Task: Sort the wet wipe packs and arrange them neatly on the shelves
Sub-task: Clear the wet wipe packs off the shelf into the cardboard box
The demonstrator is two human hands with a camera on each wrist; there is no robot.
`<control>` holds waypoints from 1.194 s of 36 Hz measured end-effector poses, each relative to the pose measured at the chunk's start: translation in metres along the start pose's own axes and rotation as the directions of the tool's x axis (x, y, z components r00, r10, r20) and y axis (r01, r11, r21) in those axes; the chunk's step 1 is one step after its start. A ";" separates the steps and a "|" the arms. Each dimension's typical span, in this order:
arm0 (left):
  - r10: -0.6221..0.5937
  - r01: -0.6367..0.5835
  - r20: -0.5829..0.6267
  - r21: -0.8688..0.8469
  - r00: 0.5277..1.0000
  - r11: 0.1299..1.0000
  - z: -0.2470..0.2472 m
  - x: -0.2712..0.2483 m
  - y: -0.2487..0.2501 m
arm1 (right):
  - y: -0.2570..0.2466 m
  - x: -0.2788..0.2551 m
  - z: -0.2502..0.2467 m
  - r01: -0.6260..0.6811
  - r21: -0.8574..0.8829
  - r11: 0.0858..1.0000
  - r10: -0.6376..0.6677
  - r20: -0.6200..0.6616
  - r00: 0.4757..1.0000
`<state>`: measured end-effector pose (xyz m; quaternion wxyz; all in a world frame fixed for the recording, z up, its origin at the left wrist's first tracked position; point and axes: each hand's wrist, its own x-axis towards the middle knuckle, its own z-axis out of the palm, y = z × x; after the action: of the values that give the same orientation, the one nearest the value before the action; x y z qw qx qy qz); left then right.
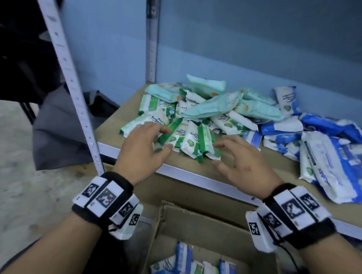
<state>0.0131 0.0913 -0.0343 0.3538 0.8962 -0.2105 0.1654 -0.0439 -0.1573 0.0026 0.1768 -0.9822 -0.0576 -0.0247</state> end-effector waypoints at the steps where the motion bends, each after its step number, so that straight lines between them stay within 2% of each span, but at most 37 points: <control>1: 0.006 -0.005 -0.017 0.043 1.000 0.999 0.000 0.004 -0.004 | -0.004 0.009 0.002 -0.012 -0.022 1.000 0.012 0.010 1.000; 4: -0.066 0.071 -0.044 0.117 0.997 0.991 -0.002 0.018 -0.011 | -0.020 0.034 0.011 -0.039 -0.116 0.993 0.043 0.032 0.999; 7: -0.193 0.181 0.043 0.198 0.980 0.963 0.002 0.028 -0.017 | -0.034 0.051 0.021 -0.073 -0.228 0.971 0.087 0.050 0.995; 9: -0.252 0.225 0.102 0.218 0.962 0.950 0.005 0.033 -0.021 | -0.040 0.058 0.028 -0.083 -0.223 0.971 0.096 0.048 0.994; 15: -0.307 0.265 0.201 0.211 0.930 0.941 0.005 0.042 -0.023 | -0.038 0.058 0.049 -0.053 -0.275 0.960 0.090 0.122 0.988; 22: -0.288 0.267 0.147 0.146 0.946 0.952 0.000 0.045 -0.021 | -0.040 0.058 0.039 -0.054 -0.284 0.957 0.087 0.105 0.991; 28: -0.337 0.321 0.143 0.126 0.930 0.939 -0.002 0.044 -0.026 | -0.050 0.045 0.039 -0.069 -0.265 0.962 0.098 0.097 0.990; 31: -0.355 0.344 0.113 0.103 0.928 0.933 -0.004 0.043 -0.029 | -0.047 0.034 0.045 -0.086 -0.199 0.976 0.098 0.055 0.994; 35: -0.302 0.294 0.086 0.095 0.949 0.951 -0.005 0.039 -0.030 | -0.040 0.019 0.050 -0.091 -0.153 0.984 0.088 -0.028 0.996; 39: -0.235 0.216 0.129 0.144 0.963 0.966 0.003 0.038 -0.033 | -0.034 0.006 0.058 -0.079 -0.179 0.981 0.067 -0.073 0.995; 43: -0.248 0.232 0.090 0.156 0.965 0.960 0.005 0.036 -0.029 | -0.033 0.002 0.059 -0.052 -0.160 0.986 0.032 -0.126 0.992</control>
<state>0.0591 0.0978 -0.0379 0.2937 0.9459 -0.1066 0.0868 -0.0443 -0.1053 -0.0414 0.0997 -0.9910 -0.0239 -0.0859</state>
